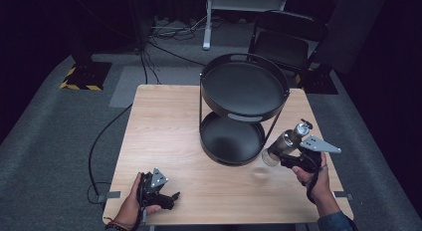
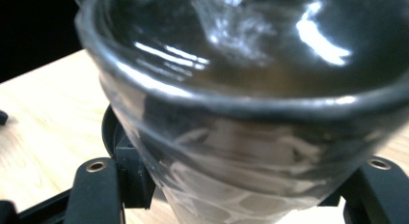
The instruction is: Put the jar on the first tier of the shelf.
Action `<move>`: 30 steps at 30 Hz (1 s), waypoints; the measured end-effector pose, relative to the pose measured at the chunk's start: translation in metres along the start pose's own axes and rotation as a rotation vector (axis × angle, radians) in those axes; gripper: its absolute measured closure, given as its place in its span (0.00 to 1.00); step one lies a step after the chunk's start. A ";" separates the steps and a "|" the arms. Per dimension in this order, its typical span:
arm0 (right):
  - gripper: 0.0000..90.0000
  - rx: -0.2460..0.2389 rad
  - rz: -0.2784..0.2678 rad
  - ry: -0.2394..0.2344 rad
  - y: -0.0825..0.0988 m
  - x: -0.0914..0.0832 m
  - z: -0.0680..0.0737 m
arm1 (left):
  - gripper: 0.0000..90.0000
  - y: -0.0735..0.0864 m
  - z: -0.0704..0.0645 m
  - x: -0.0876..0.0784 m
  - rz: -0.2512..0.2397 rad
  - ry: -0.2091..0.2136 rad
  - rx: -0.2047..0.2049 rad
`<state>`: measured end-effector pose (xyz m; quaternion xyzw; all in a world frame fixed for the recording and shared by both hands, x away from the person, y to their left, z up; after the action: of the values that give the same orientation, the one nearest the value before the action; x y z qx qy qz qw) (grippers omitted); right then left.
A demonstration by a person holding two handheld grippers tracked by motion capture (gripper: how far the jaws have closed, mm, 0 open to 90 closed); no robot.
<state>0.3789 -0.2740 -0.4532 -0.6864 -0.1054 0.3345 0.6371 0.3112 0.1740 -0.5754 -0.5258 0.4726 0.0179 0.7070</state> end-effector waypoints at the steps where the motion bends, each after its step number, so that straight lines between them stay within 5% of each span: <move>1: 0.38 0.006 -0.005 0.001 -0.002 0.003 0.000 | 0.00 0.000 0.000 0.000 0.000 0.000 0.000; 14: 0.38 0.060 -0.076 0.027 -0.018 0.028 0.005 | 0.00 0.000 0.000 0.000 0.000 0.002 0.001; 30: 0.38 0.118 -0.088 0.039 0.001 0.061 0.012 | 0.00 0.000 0.000 0.000 0.000 0.002 0.001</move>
<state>0.4177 -0.2295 -0.4739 -0.6487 -0.1031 0.2987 0.6923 0.3112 0.1738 -0.5755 -0.5255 0.4734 0.0169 0.7067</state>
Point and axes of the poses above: each handheld gripper's, and its own axes: x roughly forward along the jaws, y roughly out of its underside, z roughly to its left, the point moved 2 cm from there along x, roughly forward along the jaws, and after that the axes turned 4 degrees about -z, right-handed, at the moved point
